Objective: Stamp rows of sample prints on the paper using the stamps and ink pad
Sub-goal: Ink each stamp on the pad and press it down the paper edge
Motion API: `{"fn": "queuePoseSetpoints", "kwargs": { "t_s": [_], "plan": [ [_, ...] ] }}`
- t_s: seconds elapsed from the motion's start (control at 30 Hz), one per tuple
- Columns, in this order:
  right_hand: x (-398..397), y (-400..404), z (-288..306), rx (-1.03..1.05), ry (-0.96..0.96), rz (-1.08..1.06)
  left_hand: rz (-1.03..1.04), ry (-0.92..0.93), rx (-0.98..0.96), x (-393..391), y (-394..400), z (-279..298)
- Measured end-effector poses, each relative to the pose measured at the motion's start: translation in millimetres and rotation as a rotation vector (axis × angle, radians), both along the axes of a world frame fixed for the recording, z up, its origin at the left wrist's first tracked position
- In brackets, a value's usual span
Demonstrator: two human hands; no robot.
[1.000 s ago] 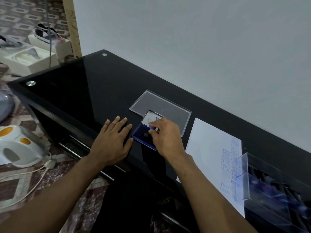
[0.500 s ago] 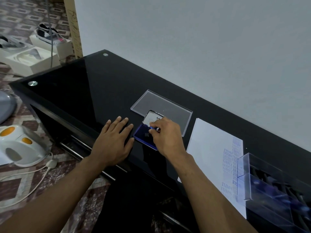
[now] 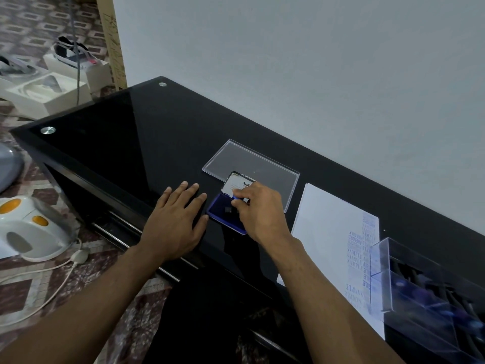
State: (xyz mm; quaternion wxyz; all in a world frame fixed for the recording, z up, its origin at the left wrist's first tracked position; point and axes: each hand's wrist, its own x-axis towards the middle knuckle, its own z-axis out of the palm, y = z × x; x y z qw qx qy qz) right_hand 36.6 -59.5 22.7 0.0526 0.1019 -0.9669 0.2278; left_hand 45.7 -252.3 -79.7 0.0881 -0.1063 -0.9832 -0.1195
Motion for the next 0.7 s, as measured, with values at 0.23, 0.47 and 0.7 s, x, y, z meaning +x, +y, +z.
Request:
{"fn": "queuePoseSetpoints", "kwargs": {
  "t_s": [0.23, 0.47, 0.7],
  "plan": [
    [1, -1, 0, -0.044, -0.016, -0.016, -0.009, -0.03, 0.013, 0, 0, 3],
    [8, 16, -5, -0.253, 0.02, -0.116, -0.028, -0.033, 0.107, -3, 8, 16],
    [25, 64, 5, -0.205, 0.115, -0.181, -0.15, 0.005, 0.122, -6, 64, 37]
  ]
}}
